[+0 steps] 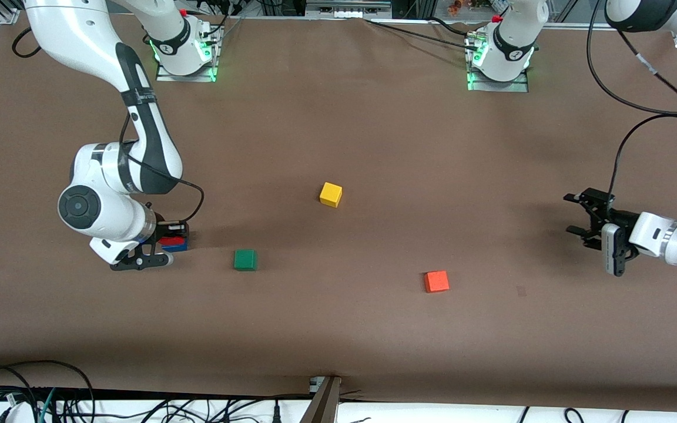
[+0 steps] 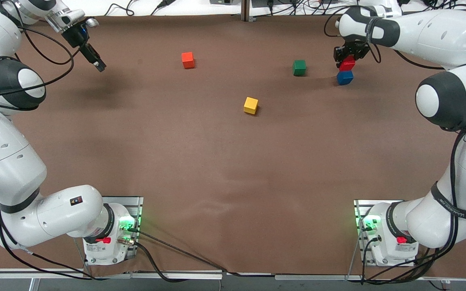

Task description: Pass red block to right arm, stack on blue

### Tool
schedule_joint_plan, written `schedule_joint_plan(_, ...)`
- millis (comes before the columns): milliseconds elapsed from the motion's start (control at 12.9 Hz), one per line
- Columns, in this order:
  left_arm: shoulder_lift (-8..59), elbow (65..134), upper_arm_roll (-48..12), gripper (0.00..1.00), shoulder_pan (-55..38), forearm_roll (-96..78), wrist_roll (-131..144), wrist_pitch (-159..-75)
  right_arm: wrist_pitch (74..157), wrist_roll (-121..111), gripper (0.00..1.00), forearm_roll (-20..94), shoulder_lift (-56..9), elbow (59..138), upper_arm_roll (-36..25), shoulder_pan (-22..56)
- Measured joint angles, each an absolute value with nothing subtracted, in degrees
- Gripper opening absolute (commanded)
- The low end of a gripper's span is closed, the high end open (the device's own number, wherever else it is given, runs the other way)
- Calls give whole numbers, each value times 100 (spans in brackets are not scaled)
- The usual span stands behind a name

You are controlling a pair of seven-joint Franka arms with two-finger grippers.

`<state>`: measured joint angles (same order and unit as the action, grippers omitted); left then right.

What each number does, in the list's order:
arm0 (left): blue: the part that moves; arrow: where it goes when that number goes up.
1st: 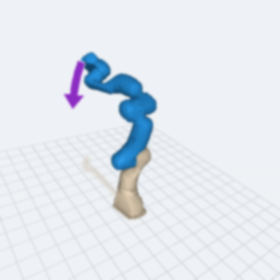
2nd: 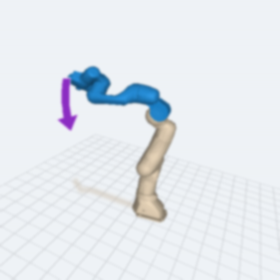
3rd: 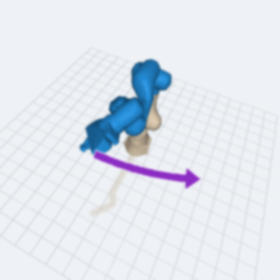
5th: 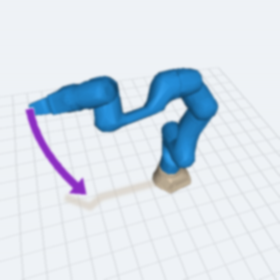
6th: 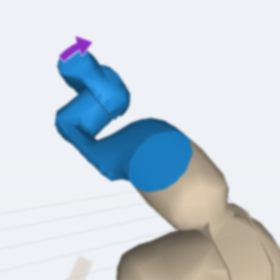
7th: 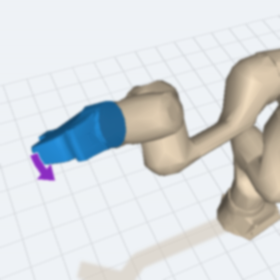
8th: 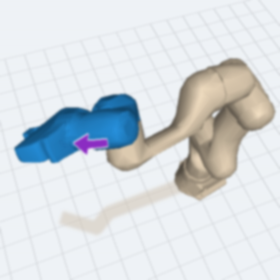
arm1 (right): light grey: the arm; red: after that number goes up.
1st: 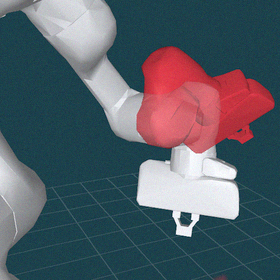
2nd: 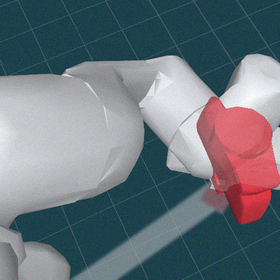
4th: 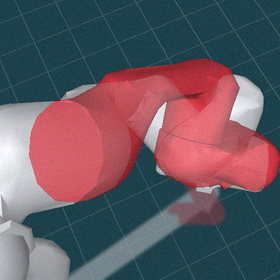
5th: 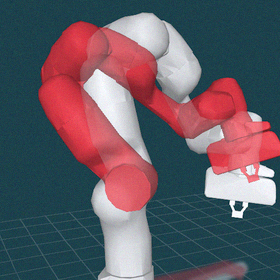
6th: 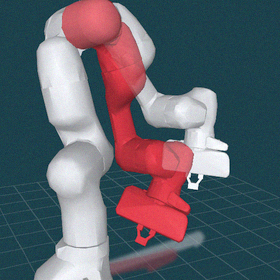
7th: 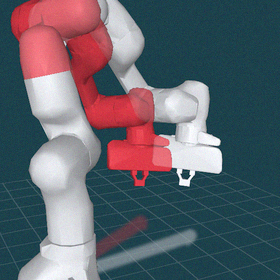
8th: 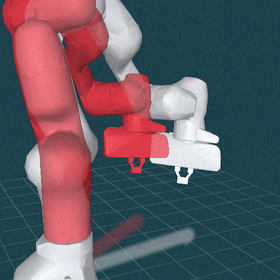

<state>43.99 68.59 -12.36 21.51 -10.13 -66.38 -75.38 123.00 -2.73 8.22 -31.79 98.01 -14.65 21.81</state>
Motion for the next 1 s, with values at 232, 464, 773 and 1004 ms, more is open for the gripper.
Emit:
schedule_joint_plan(232,3848,6788,-1254,100,1754,-164,-5590,-7095,12636,-362,0,821,-3185,10069,-1527,2138)
schedule_joint_plan(464,3139,6760,-1261,100,1282,614,-3936,-6931,12675,-572,0,821,-3188,10114,-1530,2042)
schedule_joint_plan(773,2267,7017,-827,100,728,721,-2009,-7302,12678,-776,0,821,-3226,10153,-1529,2004)
schedule_joint_plan(1004,1168,8523,-283,100,189,721,-207,-9138,12743,-806,0,821,-3302,10157,-1529,2004)
